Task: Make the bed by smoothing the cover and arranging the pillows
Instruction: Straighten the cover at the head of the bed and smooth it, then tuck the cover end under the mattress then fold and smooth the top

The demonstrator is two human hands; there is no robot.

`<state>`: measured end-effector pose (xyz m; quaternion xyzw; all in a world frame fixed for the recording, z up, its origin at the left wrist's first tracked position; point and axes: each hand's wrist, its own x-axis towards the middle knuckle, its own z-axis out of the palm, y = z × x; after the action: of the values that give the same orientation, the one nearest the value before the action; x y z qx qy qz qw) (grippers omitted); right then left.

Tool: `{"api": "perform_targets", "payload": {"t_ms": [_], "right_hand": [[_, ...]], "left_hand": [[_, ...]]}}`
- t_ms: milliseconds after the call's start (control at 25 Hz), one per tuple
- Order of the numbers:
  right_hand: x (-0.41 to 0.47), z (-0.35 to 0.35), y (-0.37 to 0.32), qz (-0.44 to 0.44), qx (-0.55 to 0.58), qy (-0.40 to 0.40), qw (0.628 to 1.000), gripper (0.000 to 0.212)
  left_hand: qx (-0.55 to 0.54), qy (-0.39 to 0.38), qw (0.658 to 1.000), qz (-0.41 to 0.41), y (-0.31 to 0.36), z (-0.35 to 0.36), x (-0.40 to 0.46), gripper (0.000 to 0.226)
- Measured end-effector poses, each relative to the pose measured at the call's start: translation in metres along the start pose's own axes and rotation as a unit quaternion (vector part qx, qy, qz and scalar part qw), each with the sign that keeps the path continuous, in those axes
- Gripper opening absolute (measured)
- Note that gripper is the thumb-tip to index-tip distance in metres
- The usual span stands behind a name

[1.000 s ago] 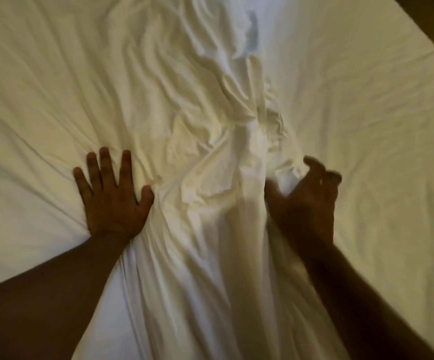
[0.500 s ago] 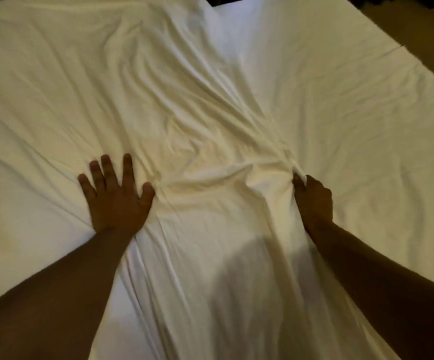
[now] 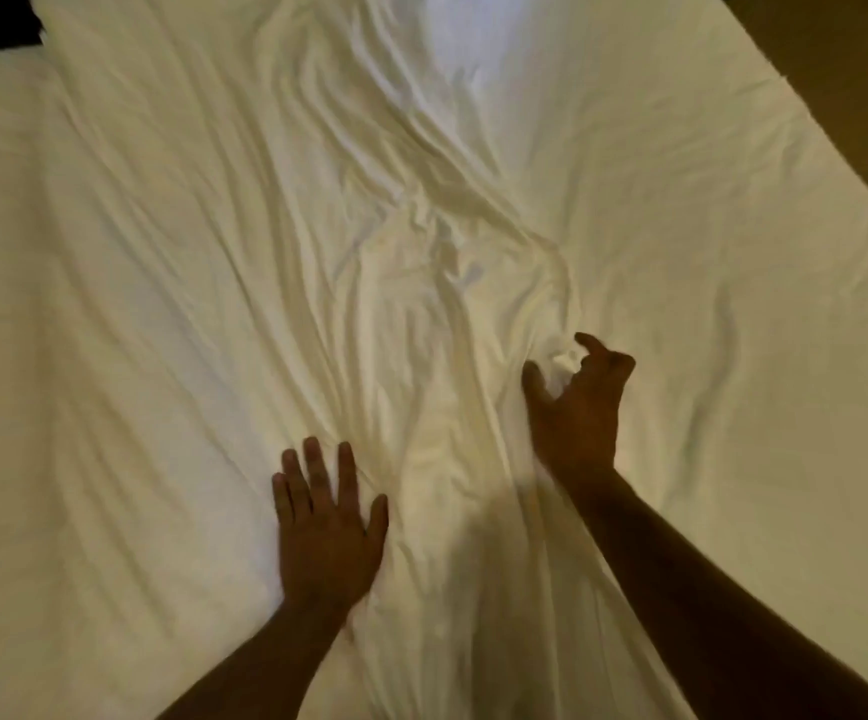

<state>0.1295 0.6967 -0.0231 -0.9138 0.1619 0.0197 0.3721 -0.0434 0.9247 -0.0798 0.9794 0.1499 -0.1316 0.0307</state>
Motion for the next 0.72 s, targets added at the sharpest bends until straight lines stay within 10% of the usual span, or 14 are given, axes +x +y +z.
{"api": "perform_targets", "payload": {"t_ms": [320,720], "right_hand": [[-0.024,-0.059,0.086,0.039,-0.056,-0.119,0.991,0.053],[-0.141,-0.136,0.149,0.085,-0.102,-0.197,0.971,0.087]], "left_hand": [[-0.035,-0.085,0.995,-0.042,0.089,0.041,-0.134,0.08],[-0.077,-0.294,0.95,-0.075,0.118,0.021,-0.309,0.077]]}}
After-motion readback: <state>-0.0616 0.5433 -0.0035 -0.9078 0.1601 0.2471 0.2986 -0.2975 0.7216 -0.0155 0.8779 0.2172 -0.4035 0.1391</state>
